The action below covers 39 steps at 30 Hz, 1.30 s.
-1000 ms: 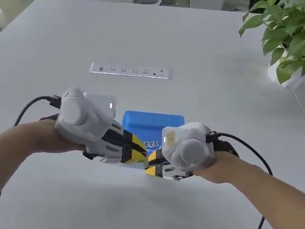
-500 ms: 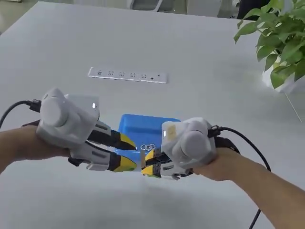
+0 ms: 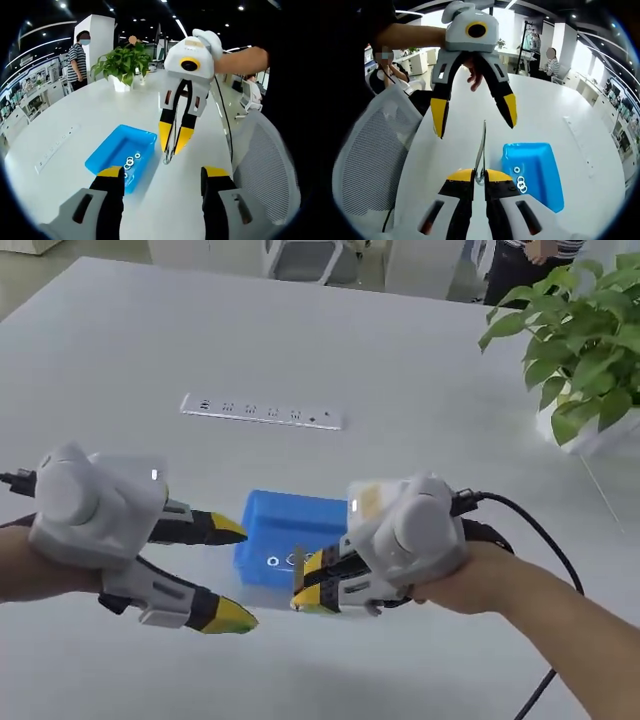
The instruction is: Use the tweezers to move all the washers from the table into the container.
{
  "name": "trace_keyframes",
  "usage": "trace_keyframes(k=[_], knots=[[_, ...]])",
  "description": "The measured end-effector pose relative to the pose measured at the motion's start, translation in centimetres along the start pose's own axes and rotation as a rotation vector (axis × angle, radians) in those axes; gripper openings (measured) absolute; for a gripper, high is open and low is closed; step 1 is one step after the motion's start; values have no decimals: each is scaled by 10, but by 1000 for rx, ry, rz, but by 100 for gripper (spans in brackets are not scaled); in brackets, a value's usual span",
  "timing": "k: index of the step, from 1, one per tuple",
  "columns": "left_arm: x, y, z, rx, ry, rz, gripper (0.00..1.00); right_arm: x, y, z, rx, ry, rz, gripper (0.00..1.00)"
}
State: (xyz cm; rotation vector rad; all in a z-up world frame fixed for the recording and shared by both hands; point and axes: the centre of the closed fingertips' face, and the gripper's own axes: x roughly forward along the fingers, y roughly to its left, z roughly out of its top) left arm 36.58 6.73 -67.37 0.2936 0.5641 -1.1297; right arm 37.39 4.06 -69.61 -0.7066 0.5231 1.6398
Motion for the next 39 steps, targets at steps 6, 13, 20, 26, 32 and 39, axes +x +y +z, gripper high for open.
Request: trace_keyframes(k=[6, 13, 20, 26, 32, 39], knots=[[-6, -2, -1, -18, -8, 24, 76, -12, -4, 9, 9, -18, -7, 8], [-9, -4, 2, -42, -19, 37, 81, -21, -12, 16, 5, -33, -14, 8], [-10, -3, 3, -54, -30, 53, 87, -26, -26, 18, -8, -40, -28, 8], [-13, 0, 7, -69, -53, 65, 92, -27, -39, 16, -24, -38, -42, 8], [-16, 2, 9, -63, -60, 74, 95, -25, -51, 13, -33, -38, -55, 8], [-18, 5, 11, -72, -76, 86, 99, -19, -61, 2, -43, -26, -60, 8]])
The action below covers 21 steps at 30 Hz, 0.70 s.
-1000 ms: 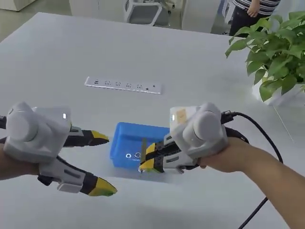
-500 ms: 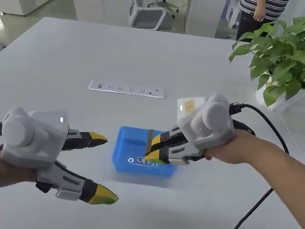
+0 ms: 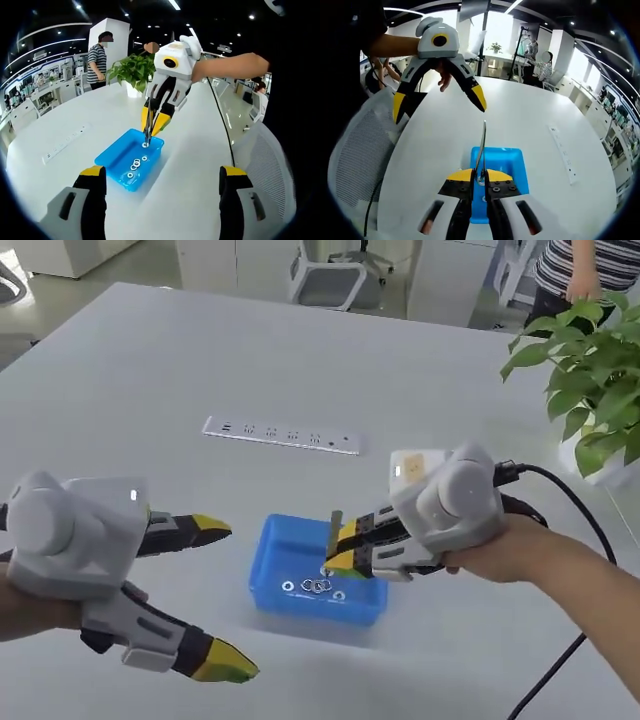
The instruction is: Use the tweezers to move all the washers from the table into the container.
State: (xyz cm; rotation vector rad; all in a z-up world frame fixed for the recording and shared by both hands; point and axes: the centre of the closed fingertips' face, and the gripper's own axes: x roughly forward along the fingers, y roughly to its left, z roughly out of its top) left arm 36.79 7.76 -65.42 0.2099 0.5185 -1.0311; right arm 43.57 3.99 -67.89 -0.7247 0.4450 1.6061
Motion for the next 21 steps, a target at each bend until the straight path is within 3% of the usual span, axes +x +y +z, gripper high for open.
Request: trace_keyframes(k=[9, 21], knots=[[4, 3, 4, -5, -5, -7, 99, 9, -7, -20, -8, 25, -3, 9], [18, 9, 12, 0, -15, -23, 99, 21, -12, -38, 27, 10, -7, 9]])
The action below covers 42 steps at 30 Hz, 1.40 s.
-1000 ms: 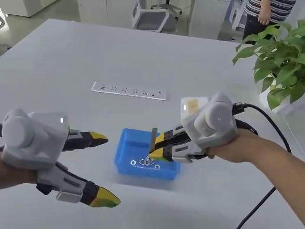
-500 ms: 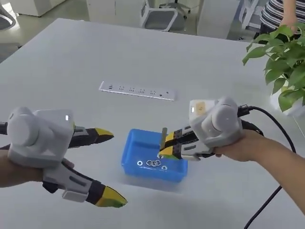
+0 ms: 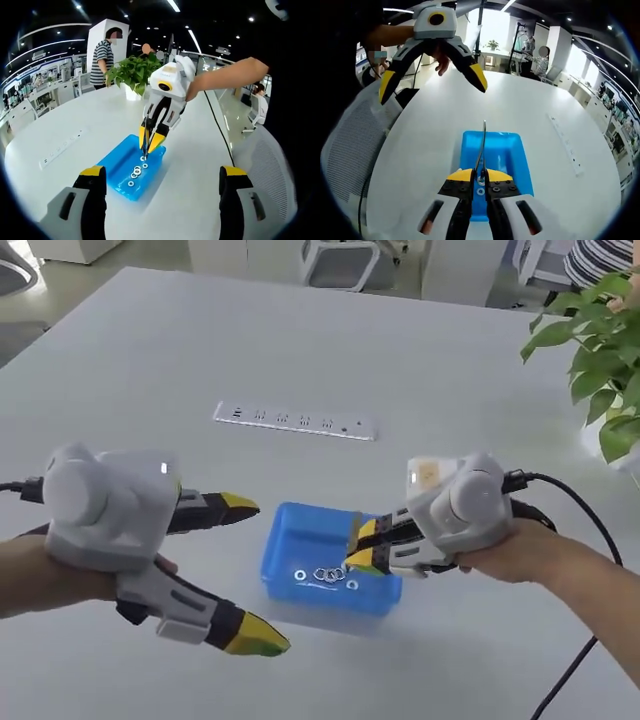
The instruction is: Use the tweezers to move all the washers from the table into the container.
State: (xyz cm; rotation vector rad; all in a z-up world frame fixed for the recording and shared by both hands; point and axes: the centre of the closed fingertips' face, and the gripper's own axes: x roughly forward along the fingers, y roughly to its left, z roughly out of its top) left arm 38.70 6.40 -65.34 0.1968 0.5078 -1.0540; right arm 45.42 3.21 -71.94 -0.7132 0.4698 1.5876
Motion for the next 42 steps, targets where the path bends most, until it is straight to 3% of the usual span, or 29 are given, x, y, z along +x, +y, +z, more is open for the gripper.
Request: trace_keyframes(k=[13, 24, 34, 42], knots=[[24, 13, 14, 42, -16, -31, 90, 11, -6, -16, 29, -10, -7, 9], [44, 23, 21, 68, -14, -63, 66, 18, -8, -21, 35, -21, 3, 9], [61, 37, 21, 128, 15, -72, 29, 25, -6, -27, 28, -20, 18, 9], [75, 42, 19, 160, 41, -86, 19, 28, -7, -29, 28, -21, 27, 9]])
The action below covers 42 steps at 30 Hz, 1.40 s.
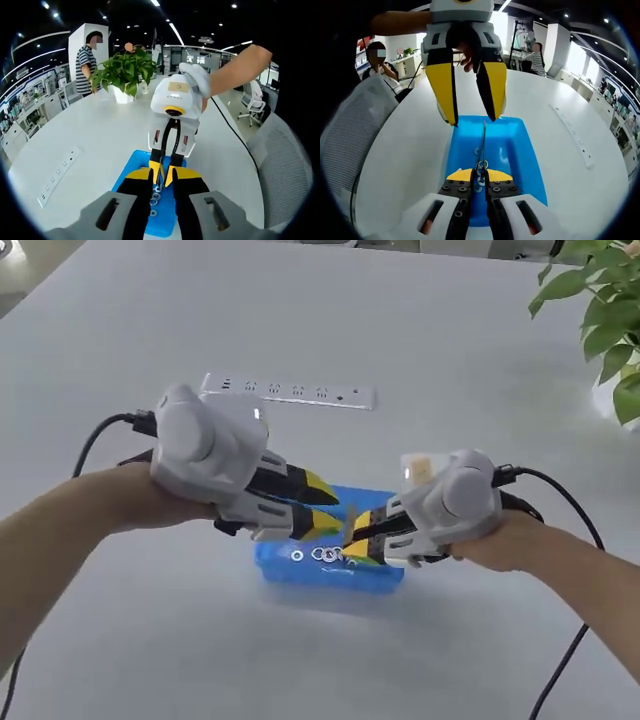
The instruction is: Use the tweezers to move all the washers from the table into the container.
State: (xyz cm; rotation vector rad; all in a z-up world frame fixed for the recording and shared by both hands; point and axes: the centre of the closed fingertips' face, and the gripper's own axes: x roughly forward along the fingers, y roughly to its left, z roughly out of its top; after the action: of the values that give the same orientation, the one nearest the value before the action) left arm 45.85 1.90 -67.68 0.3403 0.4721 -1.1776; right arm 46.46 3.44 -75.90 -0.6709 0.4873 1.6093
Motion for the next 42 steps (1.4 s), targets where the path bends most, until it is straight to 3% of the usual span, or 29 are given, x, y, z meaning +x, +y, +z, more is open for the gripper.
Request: trace_keyframes(k=[13, 26, 42], knots=[[15, 3, -7, 37, 32, -37, 6, 3, 1, -2, -2, -6, 4, 9], [19, 2, -7, 68, 34, -61, 5, 3, 2, -3, -5, -4, 6, 10], [14, 2, -2, 84, 34, -53, 5, -3, 1, 3, -13, -11, -6, 11]])
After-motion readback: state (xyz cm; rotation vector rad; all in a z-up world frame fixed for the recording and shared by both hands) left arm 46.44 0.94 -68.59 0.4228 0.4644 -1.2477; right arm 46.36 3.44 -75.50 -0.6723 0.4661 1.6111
